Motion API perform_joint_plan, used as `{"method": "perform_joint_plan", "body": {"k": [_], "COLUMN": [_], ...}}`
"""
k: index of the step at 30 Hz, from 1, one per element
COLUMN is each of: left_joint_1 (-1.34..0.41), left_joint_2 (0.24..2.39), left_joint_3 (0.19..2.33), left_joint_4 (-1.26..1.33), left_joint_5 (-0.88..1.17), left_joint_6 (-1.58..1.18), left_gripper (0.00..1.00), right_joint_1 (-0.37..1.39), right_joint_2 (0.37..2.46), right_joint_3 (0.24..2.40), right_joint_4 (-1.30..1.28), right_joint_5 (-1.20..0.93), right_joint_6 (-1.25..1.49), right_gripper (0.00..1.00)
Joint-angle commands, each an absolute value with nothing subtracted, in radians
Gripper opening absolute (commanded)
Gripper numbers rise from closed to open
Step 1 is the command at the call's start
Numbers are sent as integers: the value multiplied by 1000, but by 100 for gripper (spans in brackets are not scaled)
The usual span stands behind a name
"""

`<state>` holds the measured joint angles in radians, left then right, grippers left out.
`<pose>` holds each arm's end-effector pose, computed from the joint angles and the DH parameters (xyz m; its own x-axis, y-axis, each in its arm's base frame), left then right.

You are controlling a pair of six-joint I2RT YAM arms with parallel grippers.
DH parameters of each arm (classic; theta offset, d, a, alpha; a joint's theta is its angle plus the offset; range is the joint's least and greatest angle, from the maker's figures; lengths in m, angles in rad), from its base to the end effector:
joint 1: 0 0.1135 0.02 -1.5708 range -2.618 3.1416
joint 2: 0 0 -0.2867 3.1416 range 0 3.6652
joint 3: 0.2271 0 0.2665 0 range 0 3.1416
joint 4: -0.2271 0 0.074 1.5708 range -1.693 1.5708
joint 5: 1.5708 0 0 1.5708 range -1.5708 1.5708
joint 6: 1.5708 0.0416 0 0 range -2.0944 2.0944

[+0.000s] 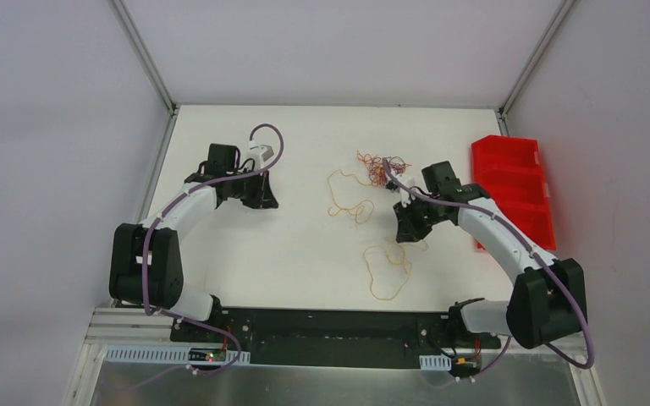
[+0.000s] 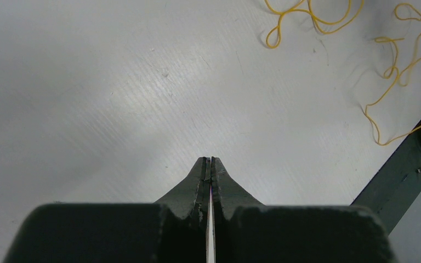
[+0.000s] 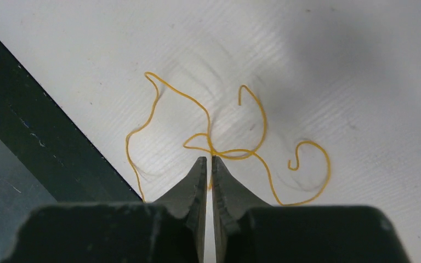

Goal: Untangle the cables

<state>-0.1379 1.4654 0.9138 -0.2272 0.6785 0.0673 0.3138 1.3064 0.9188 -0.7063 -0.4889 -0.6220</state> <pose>0.3115 -0.0696 0.2389 -0.6572 0.1441 -0.7398 0.5950 0.7016 -0.3920 0.2403 0.0985 0.2493 -0.4085 -0.6734 -0.6162 -0.8805 0.4686 0.0716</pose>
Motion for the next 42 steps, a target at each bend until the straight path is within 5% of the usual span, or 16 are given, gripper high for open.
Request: {"method": "perform_joint_plan", "body": {"k": [1, 8, 9, 14, 18, 31, 42], "left_joint_1": [-144, -144, -144, -144, -144, -147, -147], "left_joint_2": [1436, 1454, 1450, 1432, 1456, 1465, 1474], "left_joint_3": [906, 916, 915, 904, 911, 937, 933], "left_joint_4": [-233, -235, -237, -244, -244, -250, -255], "left_joint_5": [696, 696, 695, 706, 716, 726, 727], "left_joint_6": [81, 68, 70, 89, 80, 70, 72], "left_gripper": [0, 0, 0, 0, 1, 2, 2], "right_joint_1": [373, 422, 424, 416, 414, 439, 414], "right_joint_2": [1322, 1402, 1412, 1403, 1406, 1592, 1523], "right_joint_3": [933, 928, 944, 974, 936, 973, 1038], "right_joint_4": [-704, -574, -587, -750, -735, -665, -926], "right_joint_5": [-522, -485, -487, -460, -348, -390, -443], "right_joint_6": [-659, -559, -558, -715, -790, -882, -1046], "right_gripper": [7, 4, 10, 69, 93, 93, 93]}}
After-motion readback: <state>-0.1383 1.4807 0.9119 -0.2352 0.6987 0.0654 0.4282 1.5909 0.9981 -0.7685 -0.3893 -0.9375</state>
